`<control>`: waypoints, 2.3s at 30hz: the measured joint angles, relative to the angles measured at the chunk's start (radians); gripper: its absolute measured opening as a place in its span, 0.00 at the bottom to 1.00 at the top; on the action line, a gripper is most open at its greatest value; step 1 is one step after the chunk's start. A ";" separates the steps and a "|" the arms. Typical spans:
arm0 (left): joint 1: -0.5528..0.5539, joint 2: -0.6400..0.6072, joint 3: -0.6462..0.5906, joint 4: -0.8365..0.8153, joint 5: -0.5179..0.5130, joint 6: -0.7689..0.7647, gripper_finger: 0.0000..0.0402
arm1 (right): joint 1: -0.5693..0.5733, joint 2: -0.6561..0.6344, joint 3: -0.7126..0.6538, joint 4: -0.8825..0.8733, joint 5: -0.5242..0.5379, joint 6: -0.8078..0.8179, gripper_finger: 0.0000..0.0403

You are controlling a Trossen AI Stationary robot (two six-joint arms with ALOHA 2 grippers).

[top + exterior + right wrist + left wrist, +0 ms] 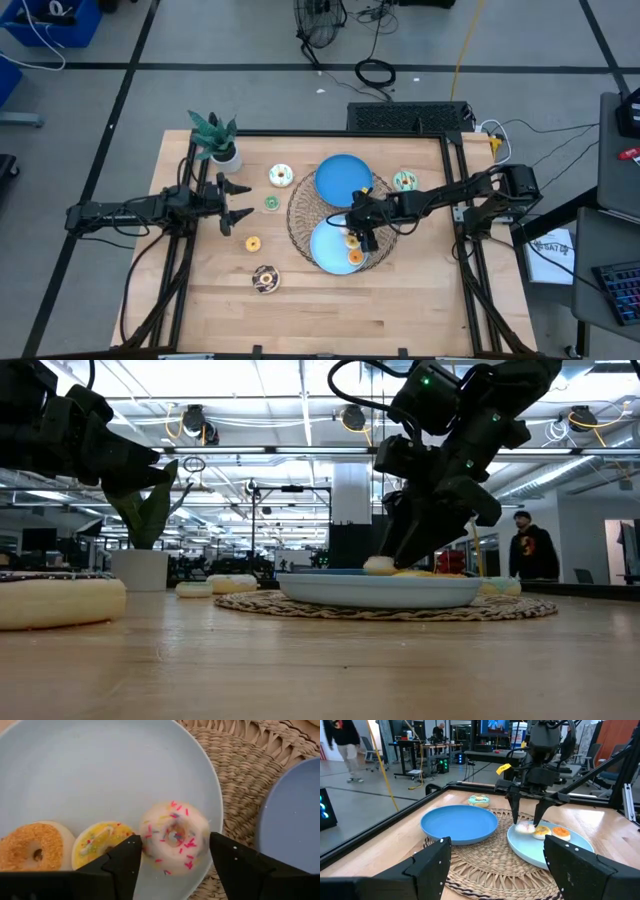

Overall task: Pick & Place donuts
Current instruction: Put the small white donut on the light blue plate, then put the big light blue donut on the blue plate

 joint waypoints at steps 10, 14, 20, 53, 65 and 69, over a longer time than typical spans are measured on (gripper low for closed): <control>0.000 0.000 0.000 0.000 0.000 0.000 0.77 | 0.000 0.000 0.000 0.000 0.000 0.000 0.56; 0.000 0.000 0.000 0.000 0.000 0.000 0.77 | 0.000 -0.012 0.000 -0.010 0.000 0.000 0.56; 0.000 0.000 0.000 0.000 0.000 0.000 0.77 | 0.000 -0.089 0.000 -0.039 0.000 0.001 0.56; 0.000 0.000 0.000 0.000 0.000 0.000 0.77 | -0.394 -0.378 0.000 -0.671 0.334 0.434 0.68; 0.000 0.000 0.000 0.000 0.000 0.000 0.77 | -0.599 -0.378 -0.038 -0.663 0.155 0.360 0.75; 0.000 0.000 0.000 0.000 0.000 0.000 0.77 | -0.611 -0.378 -0.109 -0.636 0.119 0.352 0.75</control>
